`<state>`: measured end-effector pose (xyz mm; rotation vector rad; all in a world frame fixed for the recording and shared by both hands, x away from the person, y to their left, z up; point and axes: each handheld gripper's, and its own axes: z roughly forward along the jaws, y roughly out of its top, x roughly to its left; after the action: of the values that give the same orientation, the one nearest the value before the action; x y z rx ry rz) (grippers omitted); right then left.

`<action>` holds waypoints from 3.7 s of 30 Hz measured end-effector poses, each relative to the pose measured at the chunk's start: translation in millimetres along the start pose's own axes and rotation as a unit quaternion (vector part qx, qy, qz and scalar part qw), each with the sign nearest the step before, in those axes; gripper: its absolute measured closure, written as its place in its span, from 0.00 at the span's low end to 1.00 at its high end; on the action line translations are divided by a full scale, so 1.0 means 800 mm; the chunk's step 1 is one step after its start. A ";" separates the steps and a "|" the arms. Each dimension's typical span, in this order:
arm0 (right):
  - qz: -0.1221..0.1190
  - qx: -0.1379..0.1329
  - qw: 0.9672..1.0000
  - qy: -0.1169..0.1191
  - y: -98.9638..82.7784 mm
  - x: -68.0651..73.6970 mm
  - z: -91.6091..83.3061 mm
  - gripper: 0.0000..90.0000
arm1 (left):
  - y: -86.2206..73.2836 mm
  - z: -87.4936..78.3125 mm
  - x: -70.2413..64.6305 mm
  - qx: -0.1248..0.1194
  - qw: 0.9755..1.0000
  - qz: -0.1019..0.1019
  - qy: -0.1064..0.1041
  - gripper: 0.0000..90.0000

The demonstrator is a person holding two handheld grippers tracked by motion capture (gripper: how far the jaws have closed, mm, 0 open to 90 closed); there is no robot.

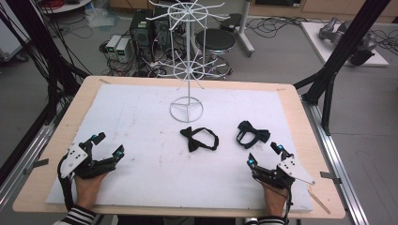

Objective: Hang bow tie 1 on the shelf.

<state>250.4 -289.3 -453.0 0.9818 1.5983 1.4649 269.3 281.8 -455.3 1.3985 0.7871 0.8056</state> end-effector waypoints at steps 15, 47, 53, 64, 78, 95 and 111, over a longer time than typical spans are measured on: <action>0.016 0.020 0.999 0.028 0.016 -0.014 0.001 0.10 | 0.000 0.000 0.000 -0.001 1.000 0.000 0.002 0.16; -0.052 0.199 0.970 0.133 0.123 -0.088 0.074 0.10 | 0.000 0.000 0.000 0.000 1.000 -0.003 0.006 0.16; -0.064 0.230 0.957 0.166 0.132 -0.096 0.091 0.10 | 0.000 0.000 0.000 0.000 1.000 -0.003 0.006 0.16; -0.087 0.284 0.937 0.185 0.141 -0.108 0.123 0.10 | 0.000 0.000 0.000 0.001 1.000 -0.001 0.005 0.16; -0.111 0.339 0.911 0.206 0.141 -0.117 0.160 0.10 | 0.000 0.000 0.000 0.001 1.000 -0.001 0.006 0.16; -0.131 0.418 0.873 0.212 0.119 -0.125 0.200 0.10 | 0.000 0.000 0.000 0.001 1.000 -0.001 0.005 0.16; -0.169 0.477 0.837 0.208 0.089 -0.119 0.223 0.17 | 0.000 0.000 0.000 0.000 1.000 -0.002 0.007 0.16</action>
<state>455.5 -294.8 -392.2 0.8111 2.7763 0.5872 269.4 282.0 -455.2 1.3929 0.8001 0.8127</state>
